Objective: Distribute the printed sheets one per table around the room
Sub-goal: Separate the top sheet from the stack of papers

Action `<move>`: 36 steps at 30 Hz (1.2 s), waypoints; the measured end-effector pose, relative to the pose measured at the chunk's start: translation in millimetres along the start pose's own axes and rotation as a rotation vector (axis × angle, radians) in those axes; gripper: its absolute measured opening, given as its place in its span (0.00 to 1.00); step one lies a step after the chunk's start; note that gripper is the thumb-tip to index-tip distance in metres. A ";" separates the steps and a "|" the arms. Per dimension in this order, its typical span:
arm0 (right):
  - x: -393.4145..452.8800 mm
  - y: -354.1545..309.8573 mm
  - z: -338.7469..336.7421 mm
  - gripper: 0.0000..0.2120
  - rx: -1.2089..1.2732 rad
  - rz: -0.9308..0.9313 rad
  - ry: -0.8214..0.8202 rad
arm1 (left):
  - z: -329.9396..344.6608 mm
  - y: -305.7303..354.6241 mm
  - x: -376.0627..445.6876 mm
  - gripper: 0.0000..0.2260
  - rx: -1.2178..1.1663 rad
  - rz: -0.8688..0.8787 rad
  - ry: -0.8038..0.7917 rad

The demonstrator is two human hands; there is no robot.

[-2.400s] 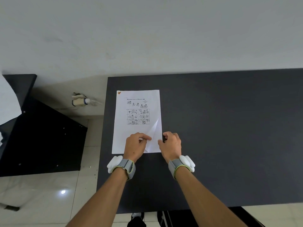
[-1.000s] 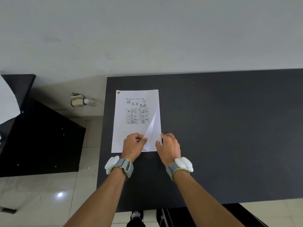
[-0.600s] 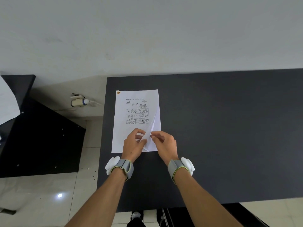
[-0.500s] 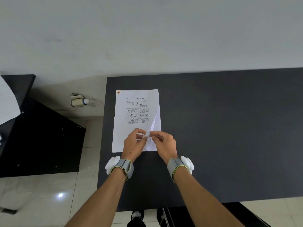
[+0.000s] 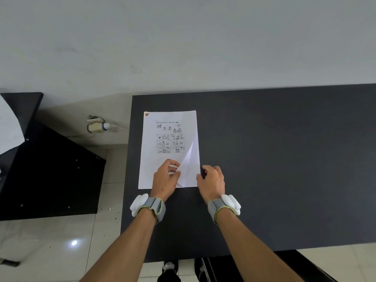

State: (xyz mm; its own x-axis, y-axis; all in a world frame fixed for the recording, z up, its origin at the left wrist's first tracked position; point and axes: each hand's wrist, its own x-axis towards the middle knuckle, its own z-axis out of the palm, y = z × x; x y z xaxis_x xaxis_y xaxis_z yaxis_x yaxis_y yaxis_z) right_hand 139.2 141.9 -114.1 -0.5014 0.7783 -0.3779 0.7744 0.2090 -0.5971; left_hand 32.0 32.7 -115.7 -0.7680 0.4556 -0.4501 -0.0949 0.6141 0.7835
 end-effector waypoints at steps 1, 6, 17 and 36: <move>-0.2 1.0 -0.6 0.15 -0.033 -0.023 -0.010 | 0.1 0.8 -0.3 0.09 0.004 0.006 0.001; -2.9 0.1 -2.4 0.12 -0.093 -0.099 0.001 | 0.8 4.2 -3.0 0.13 0.042 0.026 -0.006; -11.3 -2.3 1.0 0.16 -0.129 -0.112 0.031 | 0.2 9.5 -7.5 0.13 0.080 0.043 -0.008; -10.6 -7.6 5.7 0.09 0.314 0.029 0.018 | 0.7 4.0 -7.1 0.13 0.115 0.123 -0.022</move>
State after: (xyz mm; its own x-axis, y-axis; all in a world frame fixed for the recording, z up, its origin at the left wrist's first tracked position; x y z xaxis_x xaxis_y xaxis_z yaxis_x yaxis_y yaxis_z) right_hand 136.4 128.7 -109.5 -0.4717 0.7923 -0.3869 0.6301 -0.0041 -0.7765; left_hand 37.6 32.4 -109.6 -0.7550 0.5455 -0.3638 0.0733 0.6216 0.7799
